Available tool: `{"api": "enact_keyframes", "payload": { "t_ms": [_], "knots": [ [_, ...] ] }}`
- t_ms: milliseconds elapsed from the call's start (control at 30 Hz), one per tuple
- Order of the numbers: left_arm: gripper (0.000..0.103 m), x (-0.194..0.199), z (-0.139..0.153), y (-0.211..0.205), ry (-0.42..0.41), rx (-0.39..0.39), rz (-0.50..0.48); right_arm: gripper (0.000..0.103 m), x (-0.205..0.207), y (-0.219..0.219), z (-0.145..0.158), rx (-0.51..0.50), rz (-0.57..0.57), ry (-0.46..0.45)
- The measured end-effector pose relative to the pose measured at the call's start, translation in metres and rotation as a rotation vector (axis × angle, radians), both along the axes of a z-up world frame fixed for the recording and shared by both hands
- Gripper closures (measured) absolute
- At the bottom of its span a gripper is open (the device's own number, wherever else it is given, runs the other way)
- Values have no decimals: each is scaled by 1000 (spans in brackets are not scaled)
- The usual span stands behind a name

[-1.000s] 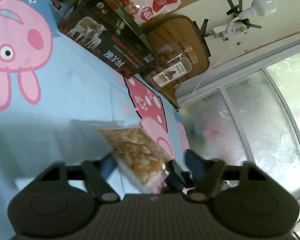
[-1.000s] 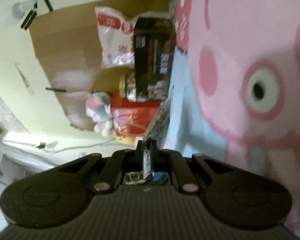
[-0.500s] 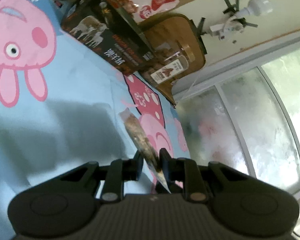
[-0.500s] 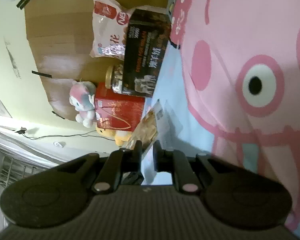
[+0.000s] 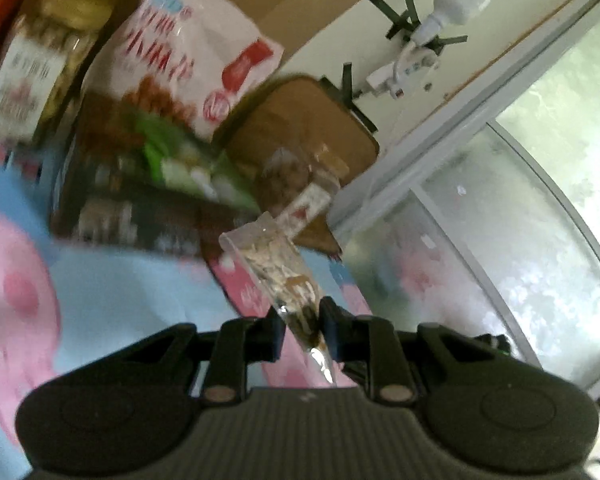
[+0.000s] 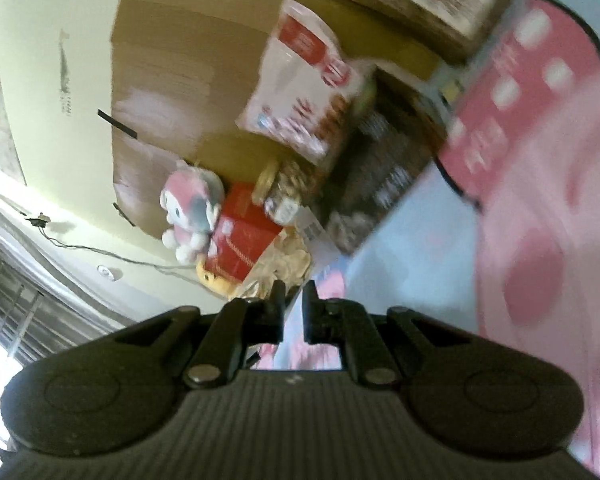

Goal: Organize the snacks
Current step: 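Carry the biscuit bag into the tin box and open the left gripper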

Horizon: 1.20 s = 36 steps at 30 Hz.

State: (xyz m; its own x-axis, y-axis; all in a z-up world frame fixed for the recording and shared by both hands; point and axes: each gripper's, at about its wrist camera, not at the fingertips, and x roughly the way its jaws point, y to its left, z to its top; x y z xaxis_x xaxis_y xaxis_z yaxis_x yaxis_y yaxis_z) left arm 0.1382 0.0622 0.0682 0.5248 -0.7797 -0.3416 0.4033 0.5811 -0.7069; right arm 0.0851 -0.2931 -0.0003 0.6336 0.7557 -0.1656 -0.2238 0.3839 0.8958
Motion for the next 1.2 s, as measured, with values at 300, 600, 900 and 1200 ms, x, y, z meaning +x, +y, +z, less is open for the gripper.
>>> {"api": "enact_keyframes", "payload": {
  "t_ms": [300, 600, 900, 1200],
  "knots": [
    [78, 97, 6, 7, -5, 81, 87, 92, 93, 28, 17, -130, -82, -58],
    [53, 125, 0, 6, -11, 390, 328, 83, 123, 93, 17, -497, -76, -166],
    [50, 70, 22, 7, -91, 420, 384, 82, 71, 73, 15, -442, -80, -185],
    [47, -12, 21, -9, -155, 432, 373, 78, 16, 68, 18, -529, -149, -223]
  ]
}}
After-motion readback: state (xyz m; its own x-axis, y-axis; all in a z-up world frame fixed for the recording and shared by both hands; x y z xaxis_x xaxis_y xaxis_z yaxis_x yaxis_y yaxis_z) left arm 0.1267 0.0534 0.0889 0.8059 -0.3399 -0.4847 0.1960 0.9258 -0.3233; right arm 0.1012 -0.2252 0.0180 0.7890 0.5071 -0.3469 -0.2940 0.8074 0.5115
